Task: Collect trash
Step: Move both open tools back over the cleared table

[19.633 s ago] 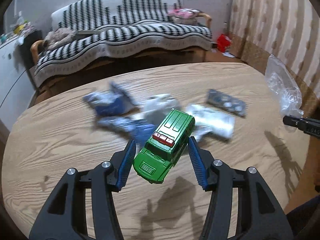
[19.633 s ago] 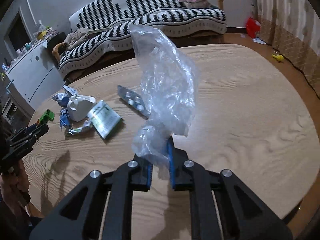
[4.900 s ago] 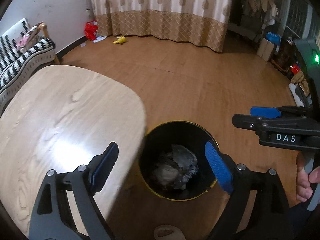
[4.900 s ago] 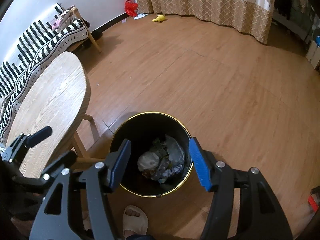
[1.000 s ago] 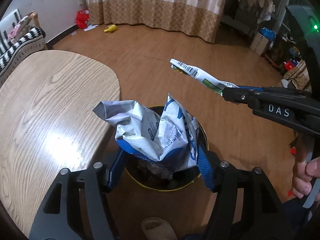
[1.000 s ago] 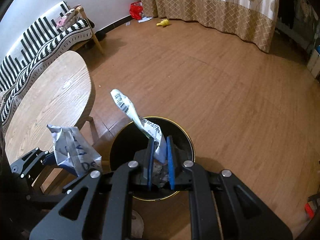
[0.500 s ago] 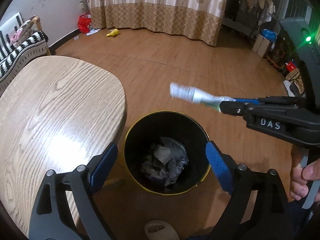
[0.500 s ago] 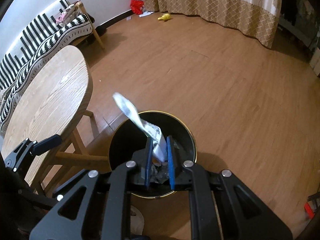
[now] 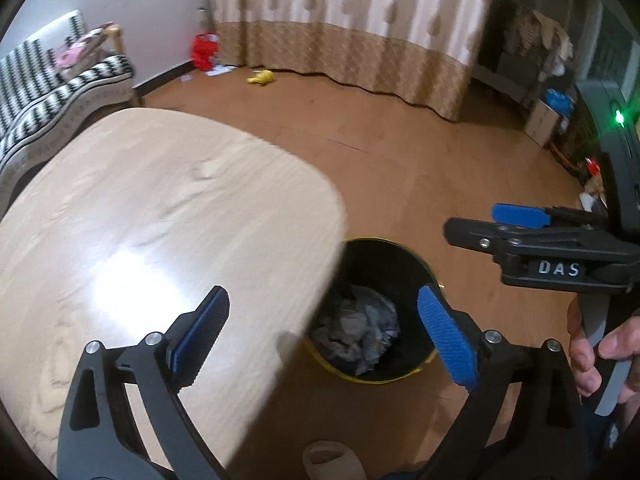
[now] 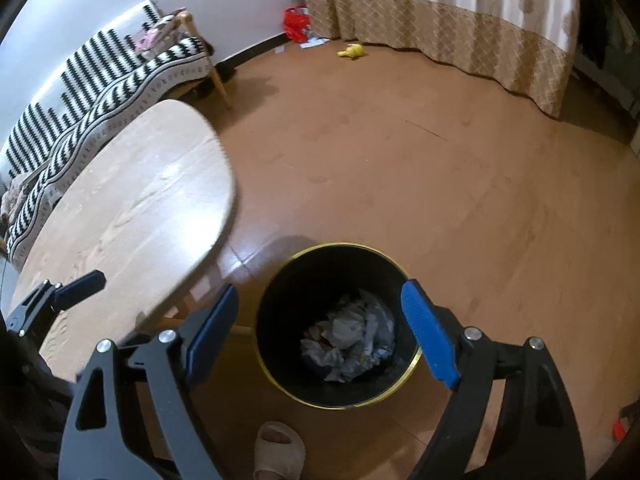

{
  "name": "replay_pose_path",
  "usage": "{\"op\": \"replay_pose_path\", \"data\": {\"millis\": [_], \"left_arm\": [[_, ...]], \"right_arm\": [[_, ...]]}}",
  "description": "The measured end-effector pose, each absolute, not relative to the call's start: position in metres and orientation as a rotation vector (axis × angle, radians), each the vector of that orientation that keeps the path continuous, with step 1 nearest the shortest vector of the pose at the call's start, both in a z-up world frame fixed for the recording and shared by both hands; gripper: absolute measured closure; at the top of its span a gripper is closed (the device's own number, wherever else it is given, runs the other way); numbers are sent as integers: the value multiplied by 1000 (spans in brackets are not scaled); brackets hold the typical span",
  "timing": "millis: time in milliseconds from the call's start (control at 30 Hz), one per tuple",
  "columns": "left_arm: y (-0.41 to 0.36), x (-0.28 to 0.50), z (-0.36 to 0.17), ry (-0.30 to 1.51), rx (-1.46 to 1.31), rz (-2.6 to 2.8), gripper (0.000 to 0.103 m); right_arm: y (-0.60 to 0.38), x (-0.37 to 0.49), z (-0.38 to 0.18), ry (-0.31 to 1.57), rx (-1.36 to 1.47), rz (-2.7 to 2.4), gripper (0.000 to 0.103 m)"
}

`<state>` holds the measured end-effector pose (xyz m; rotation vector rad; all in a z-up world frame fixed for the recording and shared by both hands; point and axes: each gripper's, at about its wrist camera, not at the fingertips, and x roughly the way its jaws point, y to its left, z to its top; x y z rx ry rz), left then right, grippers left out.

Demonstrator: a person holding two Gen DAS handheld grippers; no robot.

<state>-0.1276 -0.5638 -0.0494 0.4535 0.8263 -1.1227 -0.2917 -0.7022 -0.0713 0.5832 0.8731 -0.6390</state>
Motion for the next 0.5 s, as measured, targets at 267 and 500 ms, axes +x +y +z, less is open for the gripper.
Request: {"op": "replay_pose_path", "data": {"millis": [267, 500], "left_arm": [[-444, -37, -28, 823, 361, -765, 8], [-293, 28, -14, 807, 245, -449, 8]], "right_arm": [[-630, -202, -44, 847, 462, -497, 11], [-507, -101, -24, 851, 306, -277, 8]]}}
